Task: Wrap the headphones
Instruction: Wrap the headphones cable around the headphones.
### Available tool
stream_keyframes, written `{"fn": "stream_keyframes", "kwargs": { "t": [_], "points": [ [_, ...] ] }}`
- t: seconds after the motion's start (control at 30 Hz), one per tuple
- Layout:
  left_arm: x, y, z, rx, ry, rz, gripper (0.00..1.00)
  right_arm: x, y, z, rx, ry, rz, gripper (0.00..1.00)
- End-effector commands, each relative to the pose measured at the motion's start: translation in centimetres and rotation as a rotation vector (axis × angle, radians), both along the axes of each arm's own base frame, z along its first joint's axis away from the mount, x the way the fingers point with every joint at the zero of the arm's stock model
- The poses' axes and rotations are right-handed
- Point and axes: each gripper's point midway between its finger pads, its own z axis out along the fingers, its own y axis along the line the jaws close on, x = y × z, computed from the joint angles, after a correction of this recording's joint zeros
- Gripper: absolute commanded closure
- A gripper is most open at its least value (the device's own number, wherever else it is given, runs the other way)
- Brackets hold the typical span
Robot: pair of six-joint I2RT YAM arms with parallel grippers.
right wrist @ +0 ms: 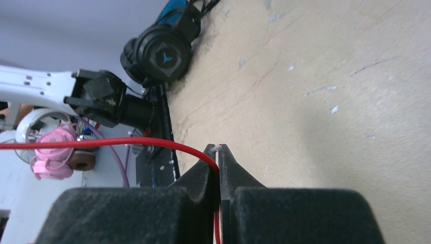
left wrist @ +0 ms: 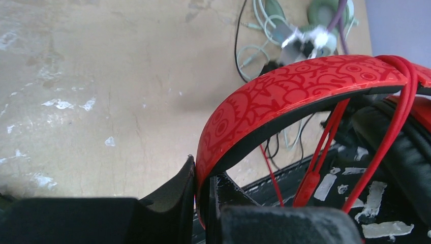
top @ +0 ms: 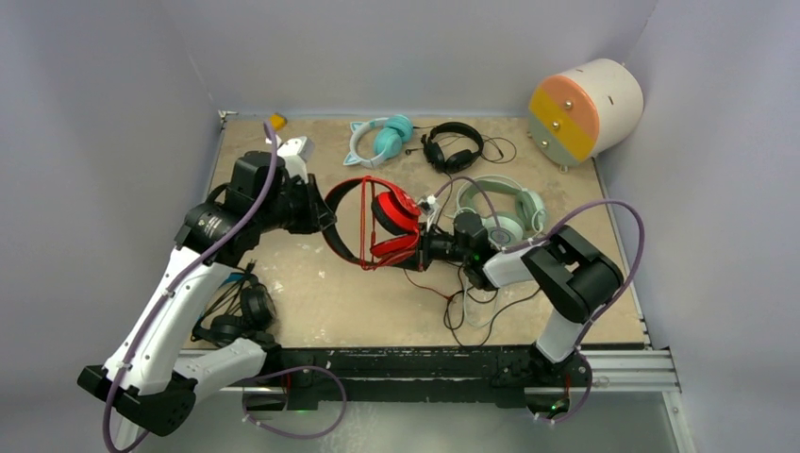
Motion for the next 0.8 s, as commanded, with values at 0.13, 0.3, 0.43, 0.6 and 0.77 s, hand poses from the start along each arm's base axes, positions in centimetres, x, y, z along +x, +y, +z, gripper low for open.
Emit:
{"fn": "stream_keyframes", "kwargs": {
  "t": [0.13,0.3,0.43,0.6,0.77],
  "points": [
    [-2.0,-1.6,-0.8,-0.028,-0.097,-0.223,1.0,3.9,-2.9,6.1,0.055,-0.01,-0.054,1.0],
    [-0.9,0.0,-2.9,0.138,-0.242,-0.164,1.0,4.9,-3.7,8.2,-0.057,-0.054,-0.043,1.0],
    [-0.9,-0.5,-5.6,0.281,-0.299,-0.23,1.0,5.0,-4.1,10.4,-0.141,-0.092,-0.003,1.0],
    [-0.5,-0.5,-6.2,0.359,-0.352,-0.289,1.0,4.2,-4.3,11.8,-0.213,-0.065,0.094,1.0],
    [0.0,-0.7,-6.4,0.456,-0.397,-0.36,1.0,3.4,-4.4,13.5,-0.199,-0.063,0.128,1.0]
  ]
}}
